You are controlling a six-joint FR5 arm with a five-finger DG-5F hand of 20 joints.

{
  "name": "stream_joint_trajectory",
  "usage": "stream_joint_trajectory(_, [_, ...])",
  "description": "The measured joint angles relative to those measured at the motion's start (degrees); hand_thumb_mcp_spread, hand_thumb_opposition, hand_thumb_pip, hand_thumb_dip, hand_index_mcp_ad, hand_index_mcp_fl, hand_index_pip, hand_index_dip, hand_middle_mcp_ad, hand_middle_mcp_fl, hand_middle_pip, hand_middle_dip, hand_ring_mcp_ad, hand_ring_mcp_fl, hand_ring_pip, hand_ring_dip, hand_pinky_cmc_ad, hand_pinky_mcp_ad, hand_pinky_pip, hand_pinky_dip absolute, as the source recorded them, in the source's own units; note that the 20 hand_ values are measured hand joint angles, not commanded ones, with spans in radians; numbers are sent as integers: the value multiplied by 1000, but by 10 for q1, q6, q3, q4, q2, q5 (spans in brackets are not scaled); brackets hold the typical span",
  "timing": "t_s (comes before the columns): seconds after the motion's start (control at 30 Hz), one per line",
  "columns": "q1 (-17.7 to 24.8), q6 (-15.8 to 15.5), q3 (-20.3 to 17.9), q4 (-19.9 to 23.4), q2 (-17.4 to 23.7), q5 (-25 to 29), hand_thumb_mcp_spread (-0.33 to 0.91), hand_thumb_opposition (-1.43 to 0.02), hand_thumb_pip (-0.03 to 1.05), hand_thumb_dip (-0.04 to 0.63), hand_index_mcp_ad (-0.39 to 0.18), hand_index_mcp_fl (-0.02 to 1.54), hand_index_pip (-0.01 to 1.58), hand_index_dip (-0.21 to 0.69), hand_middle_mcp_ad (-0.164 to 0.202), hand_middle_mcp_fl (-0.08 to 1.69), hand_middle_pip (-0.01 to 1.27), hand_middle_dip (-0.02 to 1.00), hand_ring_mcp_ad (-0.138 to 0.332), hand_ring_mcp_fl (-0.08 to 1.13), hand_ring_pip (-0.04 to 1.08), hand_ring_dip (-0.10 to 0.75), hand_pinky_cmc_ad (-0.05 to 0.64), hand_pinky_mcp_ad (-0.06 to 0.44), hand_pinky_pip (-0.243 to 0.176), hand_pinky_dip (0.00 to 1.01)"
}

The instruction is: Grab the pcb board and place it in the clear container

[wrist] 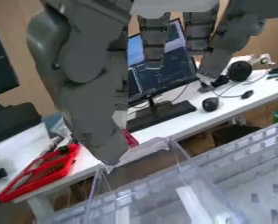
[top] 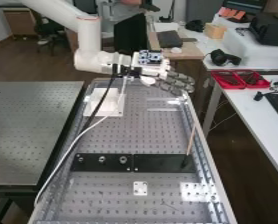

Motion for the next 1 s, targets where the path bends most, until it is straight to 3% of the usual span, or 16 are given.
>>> stream_joint_trajectory(0.37, [2,24,31,-36,-44,1,593,-988,585,265,-105,482,1522,176,94,38,138,124,251,-24,80,24,330,164,-40,466])
stream_joint_trajectory(0.87, [2,37,34,-39,-51,1,597,-1000,585,265,-105,494,1524,164,91,38,138,124,253,-24,80,21,333,168,-40,450])
stream_joint_trajectory(1.0, [1,42,39,-49,-52,-5,557,-988,627,269,-106,429,1510,164,94,38,138,124,253,-24,80,21,333,168,-40,452])
